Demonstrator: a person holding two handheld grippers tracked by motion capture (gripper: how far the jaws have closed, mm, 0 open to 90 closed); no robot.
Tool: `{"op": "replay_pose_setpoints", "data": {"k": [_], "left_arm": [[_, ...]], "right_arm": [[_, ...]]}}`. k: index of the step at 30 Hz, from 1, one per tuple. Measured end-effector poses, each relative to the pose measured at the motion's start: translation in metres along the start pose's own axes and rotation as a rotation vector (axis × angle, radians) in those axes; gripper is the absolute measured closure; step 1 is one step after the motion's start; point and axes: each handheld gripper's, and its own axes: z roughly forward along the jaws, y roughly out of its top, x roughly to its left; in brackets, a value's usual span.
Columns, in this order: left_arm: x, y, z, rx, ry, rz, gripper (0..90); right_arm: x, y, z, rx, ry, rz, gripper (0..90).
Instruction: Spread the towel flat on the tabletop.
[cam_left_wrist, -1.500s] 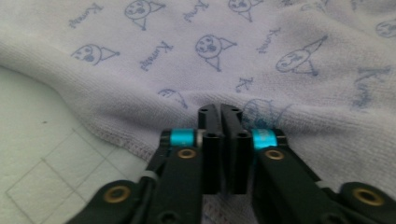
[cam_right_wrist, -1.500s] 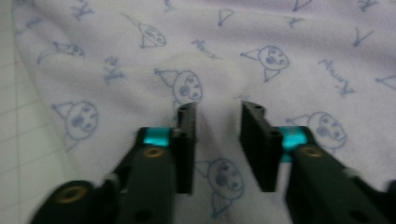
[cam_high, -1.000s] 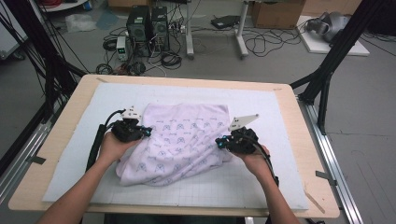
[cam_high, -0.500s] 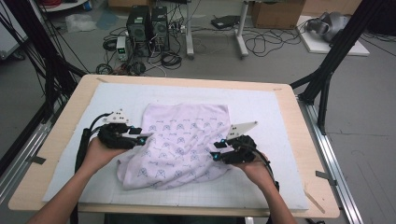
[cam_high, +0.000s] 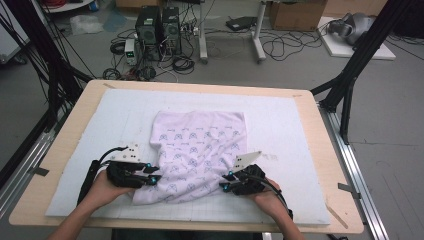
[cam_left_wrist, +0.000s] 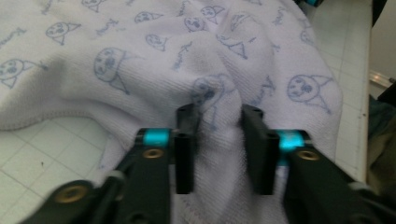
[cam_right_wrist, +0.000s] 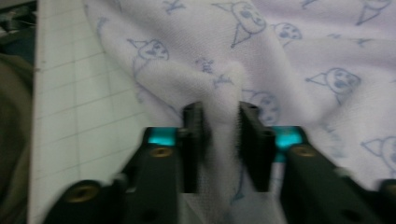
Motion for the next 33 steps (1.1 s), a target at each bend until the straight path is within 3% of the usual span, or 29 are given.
{"op": "replay_pose_setpoints", "data": {"k": [3, 6, 10, 12, 13, 16, 20, 23, 26, 30, 33], "left_arm": [[0.005, 0.009, -0.007, -0.022, 0.034, -0.008, 76.8], [0.017, 0.024, -0.015, -0.052, 0.077, -0.03, 77.5], [0.042, 0.045, -0.012, -0.093, 0.115, -0.108, 77.4], [0.056, 0.052, -0.002, -0.077, 0.152, -0.129, 77.4], [0.063, 0.054, 0.005, -0.069, 0.162, -0.154, 77.5], [0.079, 0.056, 0.025, -0.023, 0.208, -0.17, 77.5], [0.101, 0.049, 0.05, 0.027, 0.238, -0.224, 77.3], [0.104, 0.05, 0.05, 0.031, 0.235, -0.226, 75.4], [0.102, 0.052, 0.043, 0.024, 0.231, -0.216, 68.0], [0.09, 0.054, 0.011, -0.035, 0.253, -0.191, 57.7], [0.079, 0.054, -0.011, -0.069, 0.272, -0.165, 51.8]], "right_arm": [[-0.001, 0.004, -0.007, -0.007, 0.006, -0.007, 82.4], [-0.008, 0.012, -0.022, -0.048, -0.031, -0.001, 82.7], [-0.032, 0.026, -0.042, -0.082, -0.081, 0.046, 82.8], [-0.048, 0.032, -0.048, -0.084, -0.105, 0.077, 82.8], [-0.055, 0.034, -0.048, -0.082, -0.116, 0.087, 82.8], [-0.076, 0.039, -0.038, -0.042, -0.144, 0.115, 82.8], [-0.101, 0.032, -0.013, 0.002, -0.132, 0.182, 82.2], [-0.108, 0.028, -0.002, 0.017, -0.135, 0.201, 80.0], [-0.108, 0.028, -0.008, -0.015, -0.149, 0.203, 72.5], [-0.097, 0.03, -0.03, -0.098, -0.178, 0.198, 61.6], [-0.082, 0.03, -0.044, -0.153, -0.194, 0.164, 58.6]]}}
